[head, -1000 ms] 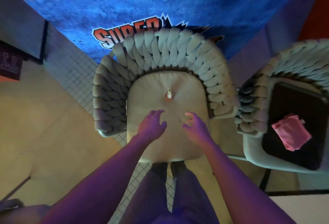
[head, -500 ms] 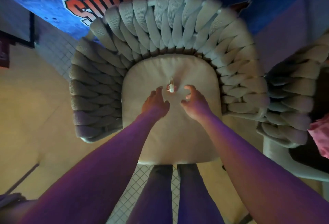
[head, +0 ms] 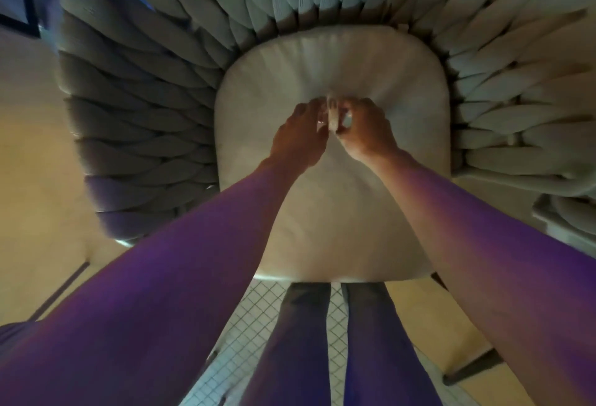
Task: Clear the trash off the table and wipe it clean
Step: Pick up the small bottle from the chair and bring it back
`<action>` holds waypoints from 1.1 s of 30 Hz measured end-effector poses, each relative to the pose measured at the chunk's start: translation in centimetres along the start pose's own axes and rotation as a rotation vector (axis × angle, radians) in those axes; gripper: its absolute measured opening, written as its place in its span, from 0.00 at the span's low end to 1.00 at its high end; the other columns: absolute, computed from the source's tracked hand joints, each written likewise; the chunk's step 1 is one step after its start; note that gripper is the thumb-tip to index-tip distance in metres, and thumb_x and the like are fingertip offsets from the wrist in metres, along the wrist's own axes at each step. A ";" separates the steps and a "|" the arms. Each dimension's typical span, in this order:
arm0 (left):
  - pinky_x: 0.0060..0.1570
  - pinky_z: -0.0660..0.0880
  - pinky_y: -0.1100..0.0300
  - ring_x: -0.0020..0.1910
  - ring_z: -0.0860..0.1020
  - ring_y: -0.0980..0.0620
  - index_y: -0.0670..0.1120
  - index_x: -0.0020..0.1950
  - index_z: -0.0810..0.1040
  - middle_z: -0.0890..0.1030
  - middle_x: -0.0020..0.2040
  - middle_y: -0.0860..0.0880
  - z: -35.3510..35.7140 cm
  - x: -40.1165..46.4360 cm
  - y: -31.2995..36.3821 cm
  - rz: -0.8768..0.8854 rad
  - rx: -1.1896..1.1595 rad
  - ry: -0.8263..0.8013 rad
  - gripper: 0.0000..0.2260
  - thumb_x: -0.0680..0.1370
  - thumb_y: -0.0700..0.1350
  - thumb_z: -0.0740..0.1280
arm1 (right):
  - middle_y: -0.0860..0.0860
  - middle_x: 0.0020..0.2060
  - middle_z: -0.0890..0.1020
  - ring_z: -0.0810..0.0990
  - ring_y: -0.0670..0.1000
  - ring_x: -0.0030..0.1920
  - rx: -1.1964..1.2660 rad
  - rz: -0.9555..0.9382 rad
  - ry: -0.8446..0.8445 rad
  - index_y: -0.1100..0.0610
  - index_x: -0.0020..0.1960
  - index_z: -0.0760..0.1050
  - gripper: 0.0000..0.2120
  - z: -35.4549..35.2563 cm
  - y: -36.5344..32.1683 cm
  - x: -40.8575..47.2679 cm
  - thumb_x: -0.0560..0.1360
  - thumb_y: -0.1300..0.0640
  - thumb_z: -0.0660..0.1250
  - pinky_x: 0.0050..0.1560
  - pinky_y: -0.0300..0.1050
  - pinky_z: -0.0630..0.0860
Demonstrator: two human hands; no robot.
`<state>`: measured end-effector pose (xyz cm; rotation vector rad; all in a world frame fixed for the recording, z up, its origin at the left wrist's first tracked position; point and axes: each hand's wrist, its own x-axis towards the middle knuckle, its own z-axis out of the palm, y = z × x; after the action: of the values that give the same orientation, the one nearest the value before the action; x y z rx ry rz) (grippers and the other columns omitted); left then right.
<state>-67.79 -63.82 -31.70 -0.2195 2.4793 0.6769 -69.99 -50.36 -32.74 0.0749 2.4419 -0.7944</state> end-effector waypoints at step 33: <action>0.54 0.81 0.47 0.56 0.82 0.50 0.52 0.71 0.74 0.82 0.62 0.51 -7.0 -19.3 14.5 0.541 -0.195 0.038 0.18 0.80 0.46 0.68 | 0.45 0.52 0.84 0.83 0.45 0.51 0.444 0.006 0.354 0.46 0.60 0.80 0.13 -16.7 0.0 -26.5 0.76 0.53 0.72 0.52 0.49 0.81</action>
<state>-59.25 -54.73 -9.91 0.3865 2.5187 1.1431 -56.04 -37.95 -7.55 0.4211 2.5307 -1.4105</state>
